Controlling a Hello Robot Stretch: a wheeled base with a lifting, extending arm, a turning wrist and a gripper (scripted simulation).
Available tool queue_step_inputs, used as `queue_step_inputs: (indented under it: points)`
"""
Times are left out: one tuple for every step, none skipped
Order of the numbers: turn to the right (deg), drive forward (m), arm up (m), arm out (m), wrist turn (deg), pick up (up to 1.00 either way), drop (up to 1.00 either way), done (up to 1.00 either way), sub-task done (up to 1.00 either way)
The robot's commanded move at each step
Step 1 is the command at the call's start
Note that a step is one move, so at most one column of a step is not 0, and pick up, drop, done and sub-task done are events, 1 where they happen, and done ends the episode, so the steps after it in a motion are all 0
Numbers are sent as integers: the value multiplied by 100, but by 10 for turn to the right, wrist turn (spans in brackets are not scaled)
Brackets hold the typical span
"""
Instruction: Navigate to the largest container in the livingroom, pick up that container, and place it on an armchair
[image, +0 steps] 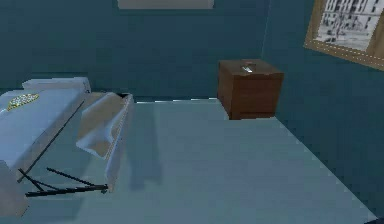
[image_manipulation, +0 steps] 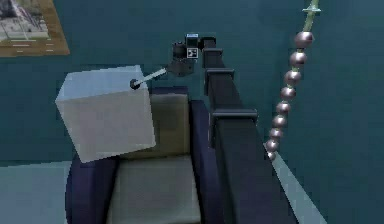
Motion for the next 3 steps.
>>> queue_step_inputs:
  points:
    - [0, 0, 0, 0, 0, 0, 100, 0, 0]
    - [0, 0, 0, -10, 0, 0, 0, 0, 0]
    - [0, 0, 0, 0, 0, 0, 0, 100, 0]
